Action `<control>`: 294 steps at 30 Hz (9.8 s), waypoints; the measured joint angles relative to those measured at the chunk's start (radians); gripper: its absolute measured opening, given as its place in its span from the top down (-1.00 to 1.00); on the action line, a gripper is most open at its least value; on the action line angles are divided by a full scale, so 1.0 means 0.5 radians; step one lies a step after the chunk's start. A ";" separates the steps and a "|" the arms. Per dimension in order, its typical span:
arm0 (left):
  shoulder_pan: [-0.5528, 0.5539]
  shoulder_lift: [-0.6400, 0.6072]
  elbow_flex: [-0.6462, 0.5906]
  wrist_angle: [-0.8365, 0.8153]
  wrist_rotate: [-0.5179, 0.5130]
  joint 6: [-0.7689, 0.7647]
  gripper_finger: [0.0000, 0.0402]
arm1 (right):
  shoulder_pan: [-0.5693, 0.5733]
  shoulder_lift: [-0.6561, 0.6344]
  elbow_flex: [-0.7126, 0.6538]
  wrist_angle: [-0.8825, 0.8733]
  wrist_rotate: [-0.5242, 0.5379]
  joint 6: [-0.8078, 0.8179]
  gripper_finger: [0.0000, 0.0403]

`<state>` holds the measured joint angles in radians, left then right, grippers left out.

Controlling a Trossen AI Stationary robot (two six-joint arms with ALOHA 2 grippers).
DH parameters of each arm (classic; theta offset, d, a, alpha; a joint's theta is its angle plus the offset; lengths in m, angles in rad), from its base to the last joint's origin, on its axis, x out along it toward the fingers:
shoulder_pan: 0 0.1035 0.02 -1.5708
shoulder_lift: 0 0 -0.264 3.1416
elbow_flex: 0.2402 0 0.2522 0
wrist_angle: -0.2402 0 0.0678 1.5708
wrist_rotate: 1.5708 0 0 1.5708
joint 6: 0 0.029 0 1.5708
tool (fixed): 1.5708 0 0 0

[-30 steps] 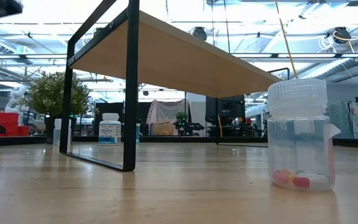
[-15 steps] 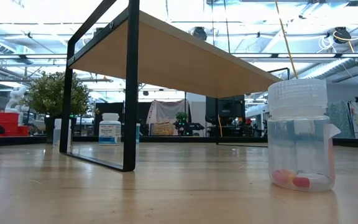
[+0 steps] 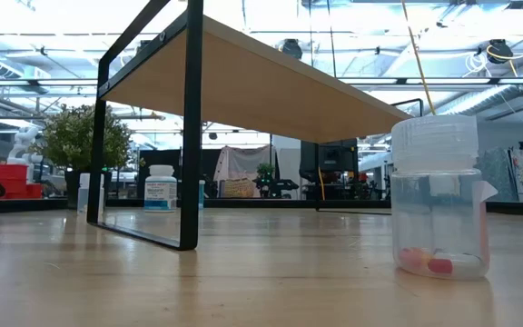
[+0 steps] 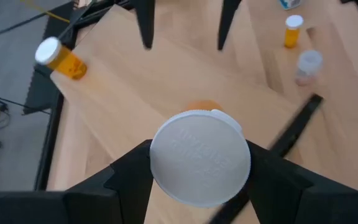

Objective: Pick and place medicine bottles onto shelf by color
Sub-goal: Put the large orange pill bottle on the shelf aligned with the other large orange pill bottle, then put the top transparent pill bottle on the shelf

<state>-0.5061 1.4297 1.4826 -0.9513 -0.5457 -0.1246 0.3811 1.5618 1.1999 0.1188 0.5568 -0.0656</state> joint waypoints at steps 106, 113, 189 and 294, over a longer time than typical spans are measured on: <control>-0.031 0.209 -0.017 0.443 -0.398 0.082 -0.37 | -0.190 -1.057 -1.273 0.520 0.617 0.271 0.03; -0.031 0.210 -0.017 0.444 -0.398 0.082 -0.37 | -0.336 -1.048 -1.457 0.725 0.623 0.314 0.03; -0.032 0.211 -0.015 0.440 -0.375 0.098 -0.37 | -0.332 -0.824 -1.708 1.237 0.830 0.244 -0.19; -0.036 0.211 -0.015 0.399 -0.333 0.118 -0.37 | -0.369 -1.452 -1.171 -0.880 0.087 0.809 0.89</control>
<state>-0.5239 1.5352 1.4750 -0.7517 -0.7120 -0.0658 0.1966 0.8356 0.6144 -0.3210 0.6005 0.3387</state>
